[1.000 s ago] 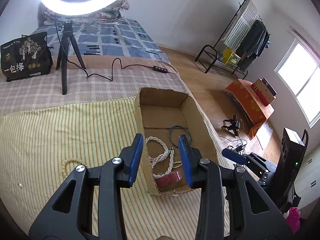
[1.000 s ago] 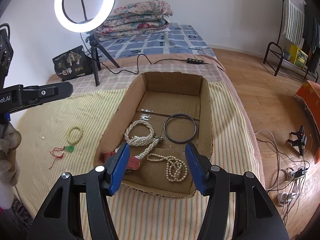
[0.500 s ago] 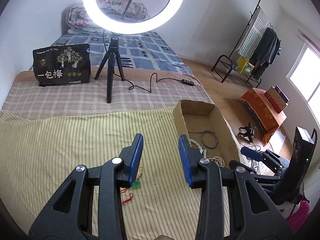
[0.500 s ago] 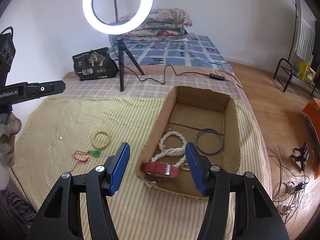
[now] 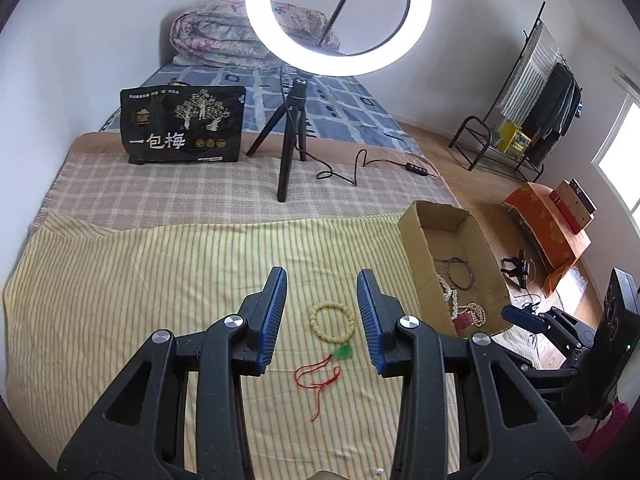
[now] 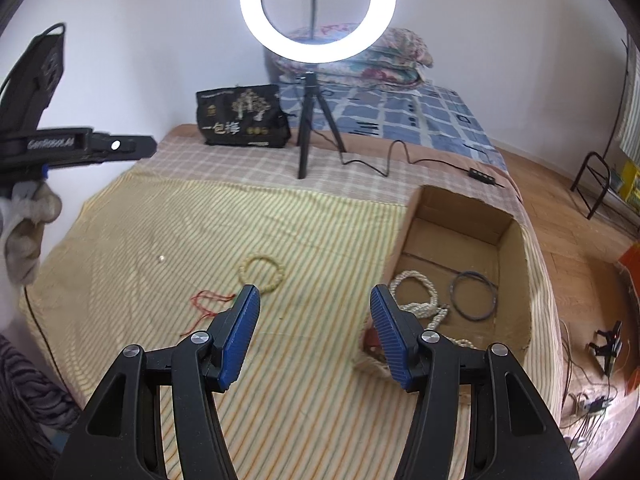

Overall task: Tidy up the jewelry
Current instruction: 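Move both open tools back over the jade pendant and a loose pearl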

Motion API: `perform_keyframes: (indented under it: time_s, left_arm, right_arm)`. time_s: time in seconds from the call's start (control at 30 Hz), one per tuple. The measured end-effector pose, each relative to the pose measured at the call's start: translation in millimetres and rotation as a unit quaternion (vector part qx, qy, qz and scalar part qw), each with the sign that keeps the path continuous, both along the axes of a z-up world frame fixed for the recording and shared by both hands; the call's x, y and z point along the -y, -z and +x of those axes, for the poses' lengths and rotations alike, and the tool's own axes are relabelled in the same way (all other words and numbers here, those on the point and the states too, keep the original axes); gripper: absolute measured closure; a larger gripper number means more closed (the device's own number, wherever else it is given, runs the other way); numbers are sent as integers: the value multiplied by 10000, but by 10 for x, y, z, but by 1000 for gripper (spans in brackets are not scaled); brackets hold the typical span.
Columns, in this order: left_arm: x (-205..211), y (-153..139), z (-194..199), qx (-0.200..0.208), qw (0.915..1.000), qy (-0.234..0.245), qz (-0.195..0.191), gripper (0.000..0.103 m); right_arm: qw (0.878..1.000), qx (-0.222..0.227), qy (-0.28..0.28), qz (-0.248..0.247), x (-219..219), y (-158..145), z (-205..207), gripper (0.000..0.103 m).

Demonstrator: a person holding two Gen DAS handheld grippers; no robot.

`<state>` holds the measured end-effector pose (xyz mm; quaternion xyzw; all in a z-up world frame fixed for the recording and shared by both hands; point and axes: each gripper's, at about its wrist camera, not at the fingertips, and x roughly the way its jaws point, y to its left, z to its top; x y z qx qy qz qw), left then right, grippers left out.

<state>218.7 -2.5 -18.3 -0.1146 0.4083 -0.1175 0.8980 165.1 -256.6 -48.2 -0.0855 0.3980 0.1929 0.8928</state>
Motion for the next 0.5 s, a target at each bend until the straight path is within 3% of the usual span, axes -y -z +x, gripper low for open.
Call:
perform_keyframes:
  time_s: [0.2, 0.5]
  left_arm:
    - [-351, 102, -41, -147, 9997, -194, 16, 67]
    - [-772, 468, -89, -572, 9970, -493, 186, 67]
  right_arm:
    - [9987, -56, -459, -227, -267, 141, -116, 47]
    - [9955, -557, -764, -63, -535, 375, 0, 41]
